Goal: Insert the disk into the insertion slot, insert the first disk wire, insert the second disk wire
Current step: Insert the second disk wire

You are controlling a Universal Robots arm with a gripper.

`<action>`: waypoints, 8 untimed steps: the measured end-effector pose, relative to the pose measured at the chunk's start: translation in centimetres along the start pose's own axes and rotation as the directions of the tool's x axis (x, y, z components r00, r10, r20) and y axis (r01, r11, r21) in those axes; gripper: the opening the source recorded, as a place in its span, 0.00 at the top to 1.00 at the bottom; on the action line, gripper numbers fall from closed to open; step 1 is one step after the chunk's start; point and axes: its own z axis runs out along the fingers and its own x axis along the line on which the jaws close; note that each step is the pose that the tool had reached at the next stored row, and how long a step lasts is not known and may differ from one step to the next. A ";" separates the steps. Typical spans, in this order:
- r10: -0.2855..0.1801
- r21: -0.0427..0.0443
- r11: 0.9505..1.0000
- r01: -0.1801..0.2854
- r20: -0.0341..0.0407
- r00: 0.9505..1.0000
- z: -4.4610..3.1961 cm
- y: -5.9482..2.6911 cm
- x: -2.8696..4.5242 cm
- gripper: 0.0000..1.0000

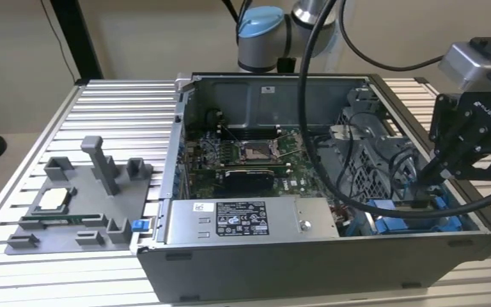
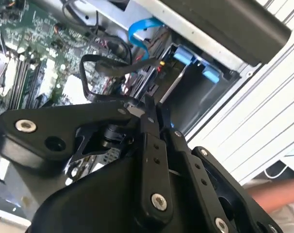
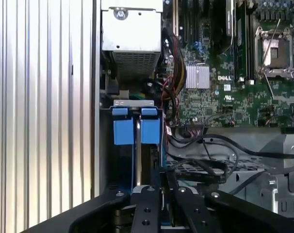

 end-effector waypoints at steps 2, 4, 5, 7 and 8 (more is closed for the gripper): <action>-0.003 0.038 0.999 0.003 0.001 1.000 0.02 0.25 0.03 1.00; -0.006 0.065 0.998 0.005 0.001 1.000 0.12 0.85 0.09 1.00; -0.007 0.077 0.997 0.007 0.002 1.000 0.17 1.17 0.12 1.00; -0.009 0.102 0.995 0.008 0.002 1.000 0.29 1.81 0.18 1.00; -0.010 0.113 0.994 0.009 0.002 1.000 0.36 2.19 0.20 1.00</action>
